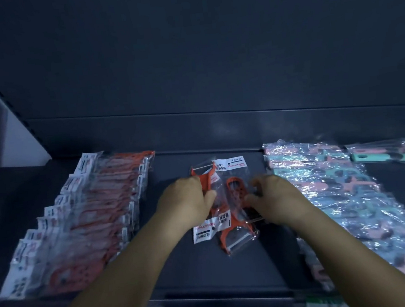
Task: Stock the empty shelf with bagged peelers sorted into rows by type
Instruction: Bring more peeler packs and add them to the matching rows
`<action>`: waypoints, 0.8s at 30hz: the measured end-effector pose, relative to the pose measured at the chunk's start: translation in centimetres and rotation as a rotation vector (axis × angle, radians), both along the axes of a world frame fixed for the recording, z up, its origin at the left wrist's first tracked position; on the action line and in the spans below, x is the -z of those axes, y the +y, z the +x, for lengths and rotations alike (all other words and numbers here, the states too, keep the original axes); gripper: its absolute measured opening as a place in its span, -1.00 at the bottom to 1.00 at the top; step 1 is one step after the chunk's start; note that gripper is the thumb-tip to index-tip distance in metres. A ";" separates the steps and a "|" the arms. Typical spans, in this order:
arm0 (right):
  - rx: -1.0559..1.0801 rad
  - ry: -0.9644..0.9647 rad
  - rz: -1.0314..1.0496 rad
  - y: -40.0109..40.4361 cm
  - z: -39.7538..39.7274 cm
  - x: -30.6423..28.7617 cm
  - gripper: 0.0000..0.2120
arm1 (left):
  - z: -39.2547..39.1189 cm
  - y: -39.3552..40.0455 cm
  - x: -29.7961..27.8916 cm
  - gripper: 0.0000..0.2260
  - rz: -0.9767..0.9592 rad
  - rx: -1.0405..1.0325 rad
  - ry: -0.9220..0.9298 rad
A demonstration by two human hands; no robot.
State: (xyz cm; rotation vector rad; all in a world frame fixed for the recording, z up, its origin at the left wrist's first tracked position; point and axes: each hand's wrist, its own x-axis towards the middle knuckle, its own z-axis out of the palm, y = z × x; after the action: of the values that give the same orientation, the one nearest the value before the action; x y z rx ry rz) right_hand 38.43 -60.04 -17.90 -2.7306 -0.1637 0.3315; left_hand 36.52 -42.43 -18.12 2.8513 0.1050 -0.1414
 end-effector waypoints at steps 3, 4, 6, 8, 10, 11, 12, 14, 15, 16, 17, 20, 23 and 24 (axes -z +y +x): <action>-0.047 0.054 -0.042 0.5 -0.9 -0.2 -0.52 | 0.8 -0.8 -0.1 -0.64 0.047 -0.045 -0.001; -0.070 0.076 -0.058 0.7 -1.3 -0.1 -0.39 | 1.1 -1.1 0.0 -0.64 0.051 -0.069 -0.006; -0.132 0.099 -0.111 1.1 -2.1 0.2 -0.22 | 1.4 -1.4 0.3 -0.66 0.021 -0.107 -0.029; -0.163 0.075 -0.097 1.1 -2.1 0.5 -0.21 | 1.4 -0.9 0.3 -0.70 -0.048 -0.133 -0.055; -0.168 0.033 -0.018 0.8 -1.4 0.7 -0.29 | 0.9 0.0 -0.1 -0.73 -0.101 -0.124 -0.085; -0.174 0.012 0.032 0.7 -0.9 0.7 -0.34 | 0.7 0.5 -0.5 -0.72 -0.114 -0.087 -0.098; -0.177 0.006 0.085 0.7 -0.4 0.6 -0.39 | 0.4 1.0 -0.9 -0.71 -0.123 -0.025 -0.108; -0.178 0.012 0.173 0.7 0.6 0.3 -0.43 | -0.1 1.7 -1.4 -0.61 -0.135 0.128 -0.112; -0.163 0.018 0.192 0.6 1.1 0.0 -0.41 | -0.4 1.9 -1.6 -0.57 -0.132 0.201 -0.102; -0.125 0.019 0.205 0.5 1.5 -0.3 -0.38 | -0.6 2.1 -1.6 -0.54 -0.123 0.267 -0.091; -0.072 0.009 0.225 0.3 2.0 -0.6 -0.36 | -0.8 2.1 -1.5 -0.53 -0.112 0.323 -0.082; 0.053 -0.043 0.264 -0.5 2.0 -1.1 -0.44 | -0.8 1.7 -0.6 -0.48 -0.066 0.456 -0.085; 0.089 -0.029 0.202 -0.8 1.3 -1.2 -0.60 | 0.0 0.7 0.1 -0.44 0.014 0.548 -0.118; 0.097 -0.008 0.167 -0.8 1.1 -1.1 -0.64 | 0.2 0.3 0.2 -0.44 0.029 0.562 -0.120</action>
State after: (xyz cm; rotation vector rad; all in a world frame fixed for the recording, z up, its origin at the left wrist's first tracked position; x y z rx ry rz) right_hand 39.52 -60.86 -16.79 -2.5645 -0.0573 0.2676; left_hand 36.71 -42.11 -18.35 2.8272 -0.7249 -0.0798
